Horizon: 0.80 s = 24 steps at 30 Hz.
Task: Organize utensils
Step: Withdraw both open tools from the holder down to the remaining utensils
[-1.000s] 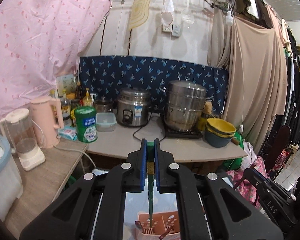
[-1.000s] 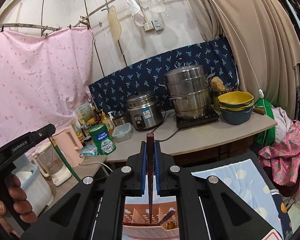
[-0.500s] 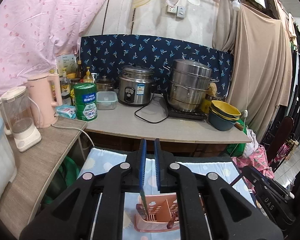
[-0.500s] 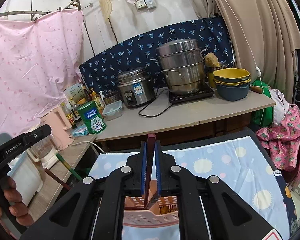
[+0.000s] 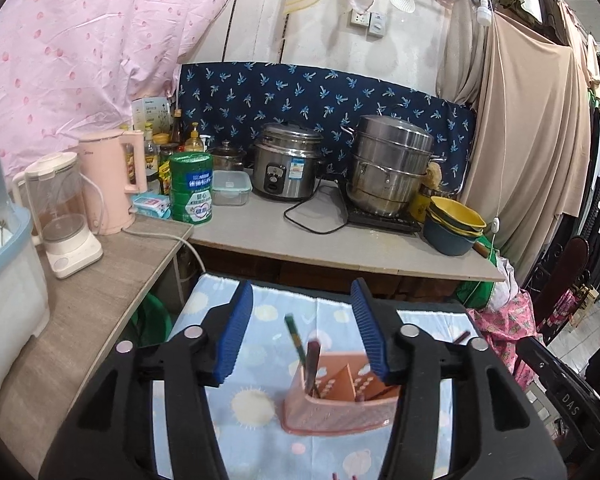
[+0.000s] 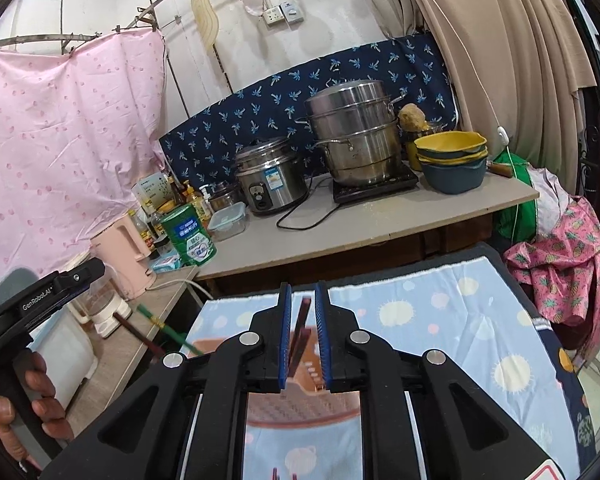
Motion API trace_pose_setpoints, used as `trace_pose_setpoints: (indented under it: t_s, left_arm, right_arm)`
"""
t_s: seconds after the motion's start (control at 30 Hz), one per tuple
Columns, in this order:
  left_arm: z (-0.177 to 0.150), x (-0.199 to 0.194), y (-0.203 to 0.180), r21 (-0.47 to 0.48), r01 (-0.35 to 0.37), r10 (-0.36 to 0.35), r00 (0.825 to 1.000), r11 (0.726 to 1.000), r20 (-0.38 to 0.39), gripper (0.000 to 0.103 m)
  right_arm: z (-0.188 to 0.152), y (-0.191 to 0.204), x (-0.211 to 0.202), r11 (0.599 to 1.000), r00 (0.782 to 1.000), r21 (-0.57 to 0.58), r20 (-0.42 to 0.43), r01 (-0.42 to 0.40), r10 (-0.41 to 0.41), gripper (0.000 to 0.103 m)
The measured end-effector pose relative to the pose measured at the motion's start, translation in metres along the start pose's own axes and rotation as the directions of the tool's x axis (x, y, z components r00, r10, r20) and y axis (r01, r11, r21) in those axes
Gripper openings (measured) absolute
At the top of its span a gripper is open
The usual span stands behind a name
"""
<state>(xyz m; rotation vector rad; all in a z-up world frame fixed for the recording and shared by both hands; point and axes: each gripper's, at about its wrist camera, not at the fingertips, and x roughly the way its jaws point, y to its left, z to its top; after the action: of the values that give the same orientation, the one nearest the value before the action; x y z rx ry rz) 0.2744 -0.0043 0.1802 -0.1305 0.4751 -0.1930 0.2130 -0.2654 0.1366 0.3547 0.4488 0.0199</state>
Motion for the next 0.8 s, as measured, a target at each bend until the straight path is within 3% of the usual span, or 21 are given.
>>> trace_pose_setpoints:
  t_s: [0.23,0.43,0.57,0.8]
  left_arm:
    - [-0.053,-0.023,0.011,0.010,0.003,-0.002,0.995,1.000,-0.098,0.049]
    - [-0.112,-0.036,0.015,0.017,0.013,-0.009,0.978,1.000,-0.209,0.049]
    - [-0.156,-0.041,0.017,0.017,0.019,-0.013,0.955,1.000,-0.297,0.049]
    - [-0.226,-0.048,0.013,0.042,0.023,-0.003,0.907,0.999,-0.421,0.049]
  right_arm:
    - [-0.051,-0.001,-0.027,1.000,0.996,-0.026,-0.085,0.000,-0.002,0.014]
    - [-0.114,-0.006,-0.048,0.999,0.980,-0.039,-0.200,-0.001,-0.007,0.014]
    - [-0.153,-0.008,-0.060,0.997,0.963,-0.069,-0.268,0.016,-0.034,0.014]
    - [-0.222,-0.011,-0.071,0.994,0.915,-0.104,-0.400,0.018,-0.058,0.014]
